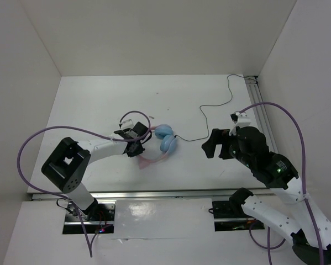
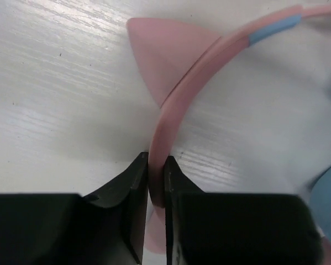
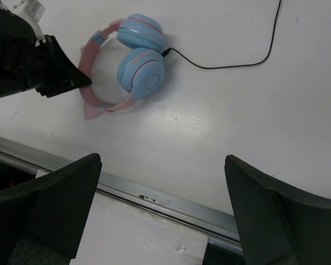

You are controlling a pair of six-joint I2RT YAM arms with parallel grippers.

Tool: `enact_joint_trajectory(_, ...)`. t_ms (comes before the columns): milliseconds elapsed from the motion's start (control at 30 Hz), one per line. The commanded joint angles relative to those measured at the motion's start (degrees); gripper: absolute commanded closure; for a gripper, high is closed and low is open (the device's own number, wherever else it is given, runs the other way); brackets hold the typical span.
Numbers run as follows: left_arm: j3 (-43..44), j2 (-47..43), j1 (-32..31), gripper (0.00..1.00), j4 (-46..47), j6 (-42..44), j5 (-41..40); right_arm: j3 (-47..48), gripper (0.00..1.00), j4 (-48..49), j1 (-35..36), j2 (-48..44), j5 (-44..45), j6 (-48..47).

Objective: Wrap the headphones

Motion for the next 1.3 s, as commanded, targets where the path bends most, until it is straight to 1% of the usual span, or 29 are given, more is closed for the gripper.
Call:
enact_joint_trajectory(0, -2.0, 1.8, 0.1, 0.84, 0.3, -1.4, 1.1, 0.0, 0.00, 3.8, 0.3, -0.3, -0.4, -0.8)
enact_joint_trajectory(33, -2.0, 2.4, 0.6, 0.90, -0.4, -1.4, 1.1, 0.0, 0.00, 3.8, 0.3, -0.3, -1.0, -0.8)
enact_joint_trajectory(67, -1.2, 2.4, 0.6, 1.00, -1.4, -0.8, 1.1, -0.7, 0.00, 4.5, -0.2, -0.3, -1.6, -0.8)
enact_joint_trajectory(100, -0.7, 1.6, 0.6, 1.00, -2.4, -0.8, 1.1, -0.7, 0.00, 5.6, -0.2, -0.3, -2.3, -0.8)
enact_joint_trajectory(133, -0.7, 0.4, 0.6, 1.00, -3.1, 1.9, 0.5, -1.2, 0.00, 6.7, -0.2, -0.3, -3.1, -0.2)
enact_joint_trajectory(167, 0.8, -1.3, 0.1, 1.00, -5.8, 2.8, 0.0, -1.7, 0.00, 8.1, -0.2, -0.3, -6.1, -0.2)
enact_joint_trajectory(200, 1.6, -3.3, 0.1, 1.00, -8.6, 2.8, -3.4, -3.4, 0.00, 10.2, -0.2, -1.0, -8.2, 0.4)
enact_joint_trajectory(233, 2.6, -7.8, -0.8, 1.00, -12.1, 1.3, -5.6, -4.8, 0.00, 16.1, -0.2, -1.9, -10.6, 1.0)
enact_joint_trajectory(267, 4.8, -10.4, -1.4, 1.00, -18.6, 1.3, -7.8, -6.5, 0.00, 19.8, -0.2, -2.5, -14.3, 1.5)
enact_joint_trajectory(300, 6.2, -13.0, -1.4, 1.00, -21.8, 0.6, -11.2, -10.8, 0.00, 23.6, -0.2, -3.8, -15.3, 2.3)
enact_joint_trajectory(333, 7.7, -15.7, -1.4, 1.00, -24.5, 0.6, -12.9, -13.2, 0.00, 31.2, -0.2, -4.3, -15.8, 3.9)
enact_joint_trajectory(367, 9.2, -20.8, -1.4, 1.00, -26.7, 1.6, -14.4, -15.6, 0.00, 34.4, -0.2, -4.4, -14.5, 4.7)
enact_joint_trajectory(400, 11.9, -23.4, -1.4, 1.00, -28.3, 2.7, -16.7, -19.3, 0.00, 37.0, -0.2, -3.7, -13.4, 5.7)
enact_joint_trajectory(433, 13.1, -25.9, -1.9, 1.00, -30.9, 3.8, -17.6, -20.8, 0.00, 41.9, -0.2, -2.5, -13.4, 6.3)
enact_joint_trajectory(467, 14.3, -30.1, -1.9, 1.00, -32.0, 3.8, -17.6, -21.9, 0.00, 44.4, -0.2, -1.0, -13.4, 6.3)
enact_joint_trajectory(500, 16.7, -32.0, -1.9, 1.00, -32.1, 6.1, -16.8, -22.6, 0.00, 46.5, -0.2, 0.8, -14.5, 5.3)
enact_joint_trajectory(533, 18.0, -33.4, -1.9, 1.00, -32.1, 7.7, -15.8, -22.6, 0.00, 49.4, -0.2, 5.1, -14.5, 4.0)
enact_joint_trajectory(600, 23.0, -36.1, -1.9, 1.00, -35.3, 9.5, -16.3, -21.9, 0.00, 51.8, 1.0, 11.1, -12.3, 0.1)
enact_joint_trajectory(700, 31.0, -36.7, -1.9, 1.00, -40.7, 12.5, -17.5, -19.8, 0.00, 55.5, 4.4, 17.2, -10.7, -7.9)
enact_joint_trajectory(733, 33.2, -36.2, -1.9, 1.00, -42.1, 13.5, -17.5, -19.2, 0.00, 56.1, 5.6, 18.5, -12.2, -13.8)
enact_joint_trajectory(767, 35.4, -36.2, -1.9, 1.00, -43.5, 14.7, -18.1, -18.3, 0.00, 56.1, 8.4, 19.6, -13.3, -16.4)
enact_joint_trajectory(800, 39.1, -35.7, -1.9, 1.00, -46.0, 14.7, -18.1, -17.5, 0.00, 56.1, 9.8, 20.8, -11.8, -18.2)
enact_joint_trajectory(933, 45.3, -34.2, -1.4, 1.00, -50.1, 16.5, -20.8, -12.5, 0.00, 51.6, 16.7, 23.9, -6.8, -25.2)
enact_joint_trajectory(967, 47.5, -33.6, -1.4, 1.00, -51.1, 17.1, -21.7, -11.9, 0.02, 51.1, 19.8, 23.9, -3.2, -25.8)
enact_joint_trajectory(1033, 49.3, -33.1, -1.4, 1.00, -54.1, 17.1, -22.2, -11.9, 0.03, 51.6, 23.5, 23.9, 4.6, -26.3)
enact_joint_trajectory(1067, 50.5, -32.5, -1.4, 1.00, -54.6, 17.1, -22.2, -12.4, 0.03, 52.5, 27.3, 23.4, 13.2, -27.8)
enact_joint_trajectory(1100, 50.5, -32.5, -1.4, 1.00, -54.6, 17.1, -22.2, -13.2, 0.04, 54.0, 29.1, 23.4, 17.8, -28.5)
enact_joint_trajectory(1200, 51.0, -32.5, -1.4, 1.00, -55.3, 18.2, -21.6, -17.4, 0.04, 61.4, 33.5, 21.3, 27.3, -32.2)
enact_joint_trajectory(1267, 51.0, -32.5, -1.4, 1.00, -55.3, 18.2, -20.2, -19.5, 0.04, 66.2, 33.5, 20.6, 28.7, -34.6)
